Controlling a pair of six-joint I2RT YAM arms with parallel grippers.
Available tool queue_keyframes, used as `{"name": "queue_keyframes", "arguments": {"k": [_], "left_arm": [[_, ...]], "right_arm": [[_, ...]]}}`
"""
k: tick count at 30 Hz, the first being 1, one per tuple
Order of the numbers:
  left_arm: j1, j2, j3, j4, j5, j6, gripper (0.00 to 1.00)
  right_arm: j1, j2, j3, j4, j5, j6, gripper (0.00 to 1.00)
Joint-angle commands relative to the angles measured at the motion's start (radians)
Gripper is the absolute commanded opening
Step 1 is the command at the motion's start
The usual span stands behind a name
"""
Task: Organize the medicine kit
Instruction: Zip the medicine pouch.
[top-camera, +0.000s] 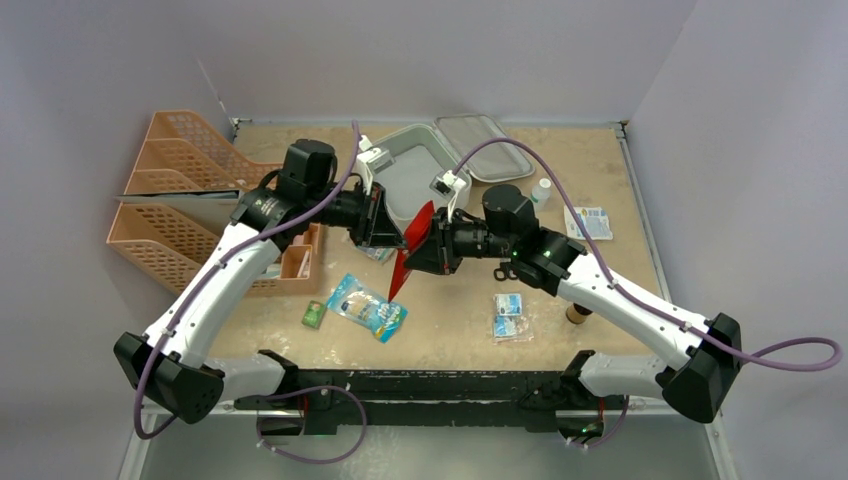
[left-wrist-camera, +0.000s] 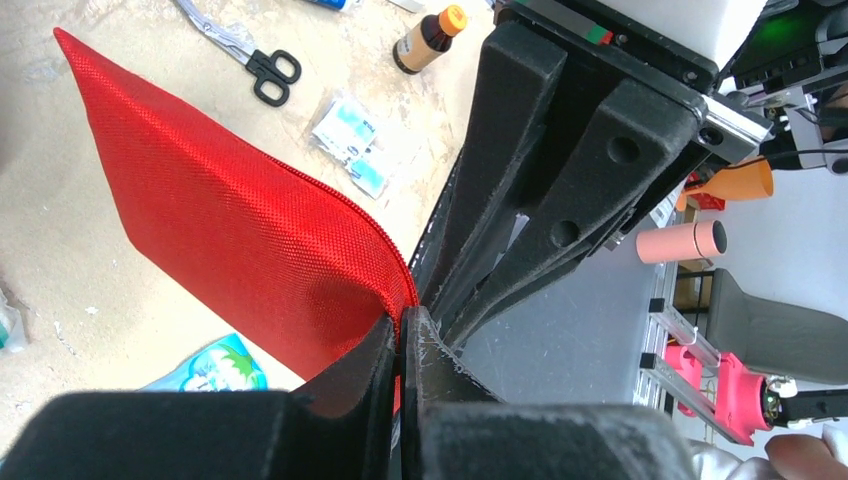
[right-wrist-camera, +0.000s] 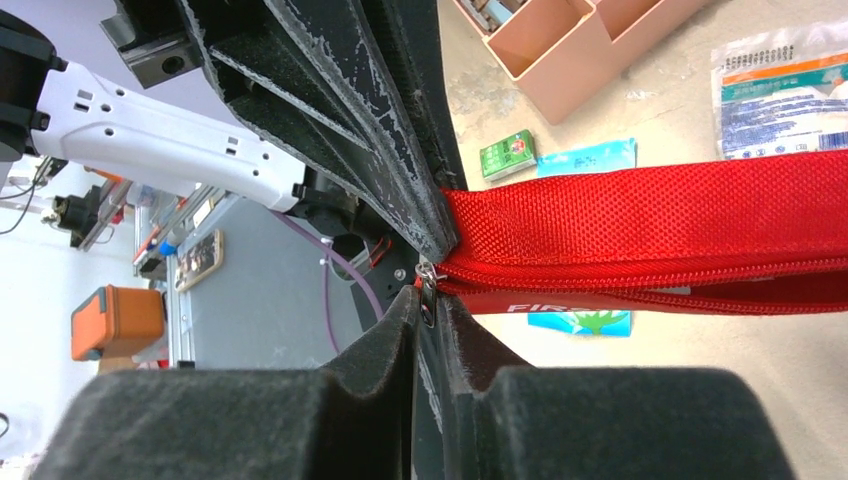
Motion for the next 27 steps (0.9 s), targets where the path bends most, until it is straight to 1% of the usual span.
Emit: {"name": "queue_keyframes", "arguments": {"k": [1,3,6,10,14,16,18,20,22,27], "left_arm": [[0.003,0.010,0.036,-0.007,0.041,0.052,0.00],[0.002,0.012,0.037,-0.008,0.046,0.058,0.00],[0.002,0.013,0.037,-0.007,0.067,0.069,0.00],[0.002,0.021,0.043,0.005,0.086,0.060,0.00],[0.002,0.038,0.068,0.023,0.107,0.030,0.01],[0.002,0.043,0.082,0.033,0.110,0.017,0.09],[0.004,0.041,0.094,0.040,0.104,0.005,0.22],[0.006,0.033,0.104,0.040,0.065,-0.011,0.30],[0.013,0.015,0.113,0.028,-0.004,-0.015,0.36],[0.020,-0.076,0.090,0.030,-0.216,0.047,0.41]], "right_arm": [[-0.006,-0.014,0.002,0.039,-0.048,-0.020,0.11],[-0.007,-0.013,0.003,0.039,-0.051,-0.026,0.08],[-0.012,-0.005,0.006,0.031,-0.049,-0.038,0.00],[-0.015,0.008,0.013,0.028,-0.047,-0.041,0.00],[-0.015,0.041,0.014,0.093,-0.059,0.000,0.00],[-0.015,0.055,0.014,0.128,-0.060,0.019,0.00],[-0.015,0.064,0.014,0.148,-0.045,0.026,0.00],[-0.017,0.063,0.014,0.164,-0.018,0.032,0.00],[-0.017,0.056,0.014,0.175,0.010,0.040,0.00],[-0.017,0.037,0.012,0.191,0.064,0.058,0.00]]}}
